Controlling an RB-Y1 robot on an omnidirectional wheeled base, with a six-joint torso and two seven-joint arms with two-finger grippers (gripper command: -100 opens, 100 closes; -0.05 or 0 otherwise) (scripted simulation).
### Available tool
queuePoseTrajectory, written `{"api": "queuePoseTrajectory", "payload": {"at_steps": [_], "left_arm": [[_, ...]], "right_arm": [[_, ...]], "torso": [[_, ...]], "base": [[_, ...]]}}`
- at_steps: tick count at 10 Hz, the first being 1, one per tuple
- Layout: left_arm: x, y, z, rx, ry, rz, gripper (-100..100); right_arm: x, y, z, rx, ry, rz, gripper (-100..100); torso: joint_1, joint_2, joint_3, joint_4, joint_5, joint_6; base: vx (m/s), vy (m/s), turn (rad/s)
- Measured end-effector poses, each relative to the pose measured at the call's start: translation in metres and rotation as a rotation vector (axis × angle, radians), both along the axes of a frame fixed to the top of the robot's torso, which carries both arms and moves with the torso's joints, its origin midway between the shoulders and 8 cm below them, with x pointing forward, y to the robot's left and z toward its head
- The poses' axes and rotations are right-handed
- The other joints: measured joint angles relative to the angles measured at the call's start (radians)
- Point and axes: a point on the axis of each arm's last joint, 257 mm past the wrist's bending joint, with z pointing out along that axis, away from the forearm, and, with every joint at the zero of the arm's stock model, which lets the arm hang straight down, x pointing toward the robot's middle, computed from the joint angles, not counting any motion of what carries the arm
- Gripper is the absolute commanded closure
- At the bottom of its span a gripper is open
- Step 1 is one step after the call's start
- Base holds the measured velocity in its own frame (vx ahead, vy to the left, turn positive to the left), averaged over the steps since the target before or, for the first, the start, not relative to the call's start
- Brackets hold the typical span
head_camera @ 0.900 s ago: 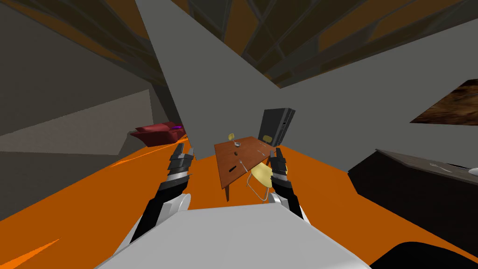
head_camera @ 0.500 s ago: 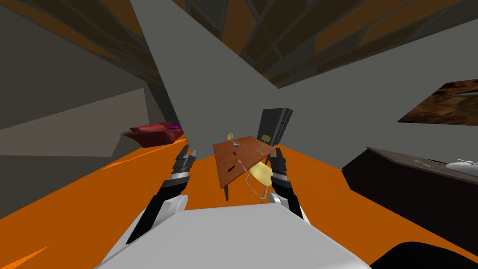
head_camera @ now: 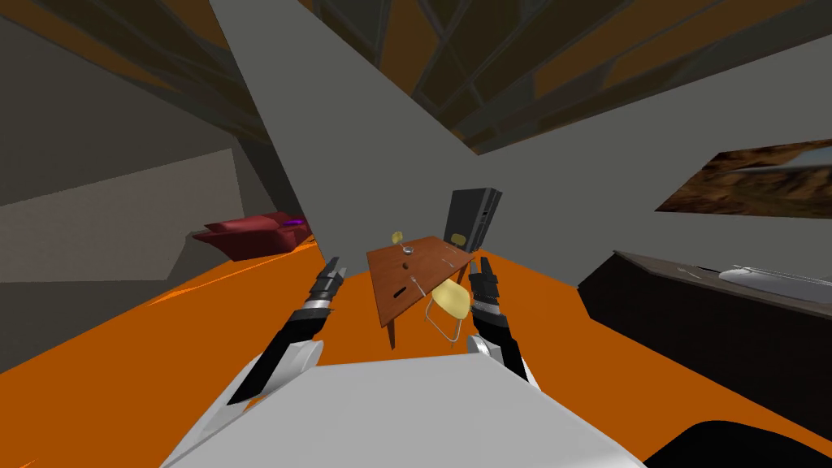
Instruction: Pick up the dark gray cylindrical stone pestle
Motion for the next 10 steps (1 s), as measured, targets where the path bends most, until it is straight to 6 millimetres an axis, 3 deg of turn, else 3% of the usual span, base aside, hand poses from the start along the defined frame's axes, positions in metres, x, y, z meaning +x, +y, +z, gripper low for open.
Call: {"api": "queuePoseTrajectory", "payload": {"at_steps": [1,5,10], "left_arm": [[0.001,0.007,-0.025,-0.01,0.064,0.0,-100],[0.013,0.029,-0.078,-0.044,0.224,0.012,-100],[0.009,0.051,-0.143,-0.092,0.406,0.043,-100]], "right_arm": [[0.0,0.0,0.0,0.0,0.0,0.0,0],[0.0,0.0,0.0,0.0,0.0,0.0,0],[0.0,0.0,0.0,0.0,0.0,0.0,0]], "torso": [[0.0,0.001,0.0,0.0,0.0,0.0],[0.0,0.0,0.0,0.0,0.0,-0.001],[0.0,-0.001,0.0,0.0,0.0,0.0]], "base": [[-0.021,-0.019,-0.027],[-0.02,-0.023,-0.09],[-0.013,-0.022,-0.063]]}}
